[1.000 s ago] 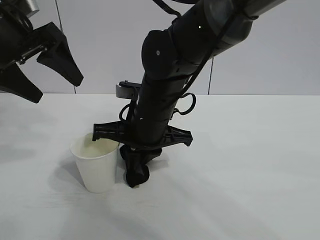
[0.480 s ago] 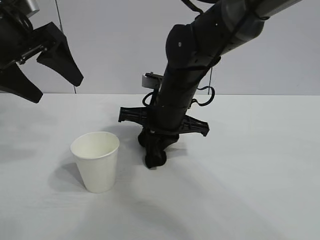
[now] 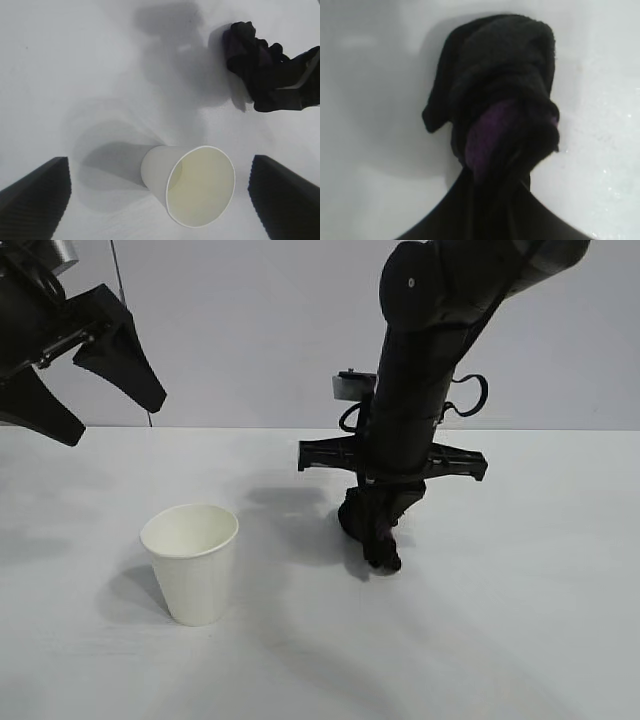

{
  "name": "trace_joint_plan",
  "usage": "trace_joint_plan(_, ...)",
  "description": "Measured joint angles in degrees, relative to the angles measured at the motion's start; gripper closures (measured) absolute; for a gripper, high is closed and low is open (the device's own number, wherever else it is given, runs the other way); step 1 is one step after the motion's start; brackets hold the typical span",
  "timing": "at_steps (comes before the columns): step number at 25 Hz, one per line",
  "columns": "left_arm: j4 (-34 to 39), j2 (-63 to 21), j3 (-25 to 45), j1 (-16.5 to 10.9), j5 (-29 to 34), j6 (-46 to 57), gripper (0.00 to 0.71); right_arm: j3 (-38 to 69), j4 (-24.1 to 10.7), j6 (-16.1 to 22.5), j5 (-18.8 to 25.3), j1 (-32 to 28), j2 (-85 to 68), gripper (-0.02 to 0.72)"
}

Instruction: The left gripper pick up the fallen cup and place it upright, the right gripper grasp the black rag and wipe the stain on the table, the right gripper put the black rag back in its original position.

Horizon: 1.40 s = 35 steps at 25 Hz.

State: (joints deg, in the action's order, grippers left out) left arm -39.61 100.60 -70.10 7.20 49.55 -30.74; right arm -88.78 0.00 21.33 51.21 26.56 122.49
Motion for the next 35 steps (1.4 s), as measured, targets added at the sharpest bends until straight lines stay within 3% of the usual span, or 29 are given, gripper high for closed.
trace_joint_plan(3,0.0,0.0,0.0,0.0,0.1,0.0,0.017,0.0,0.53,-0.07,0.18,0.0,-0.63,0.18)
trace_joint_plan(4,0.0,0.0,0.0,0.0,0.1,0.0,0.017,0.05,0.6,-0.12,0.26,0.0,-1.15,0.111)
trace_joint_plan(6,0.0,0.0,0.0,0.0,0.1,0.0,0.017,0.05,0.65,-0.12,0.33,0.0,-2.35,0.059)
trace_joint_plan(11,0.0,0.0,0.0,0.0,0.13,0.0,0.017,0.05,-0.58,0.02,3.67,0.0,-8.97,0.039)
trace_joint_plan(16,0.06,0.0,0.0,0.0,0.61,0.13,0.017,0.05,-6.42,1.61,6.98,0.0,-16.56,0.039)
trace_joint_plan(21,0.06,0.0,0.0,0.0,1.17,1.12,0.017,7.62,-7.98,5.62,3.61,0.0,-23.57,0.039)
trace_joint_plan(24,0.06,0.0,0.0,0.0,1.17,1.45,0.017,15.46,-6.37,9.36,-2.17,-0.83,-26.69,0.039)
trace_joint_plan(27,-0.4,0.0,0.0,0.0,1.17,1.45,0.017,20.09,-1.64,9.1,-6.62,-2.67,-28.68,0.039)
trace_joint_plan(31,-0.96,0.0,0.0,0.0,1.17,1.51,0.017,21.14,1.7,7.76,-8.92,-3.01,-29.11,0.039)
trace_joint_plan(35,-0.96,0.0,0.0,0.0,1.17,1.56,0.017,21.14,2.05,7.57,-9.91,-3.07,-29.11,0.039)
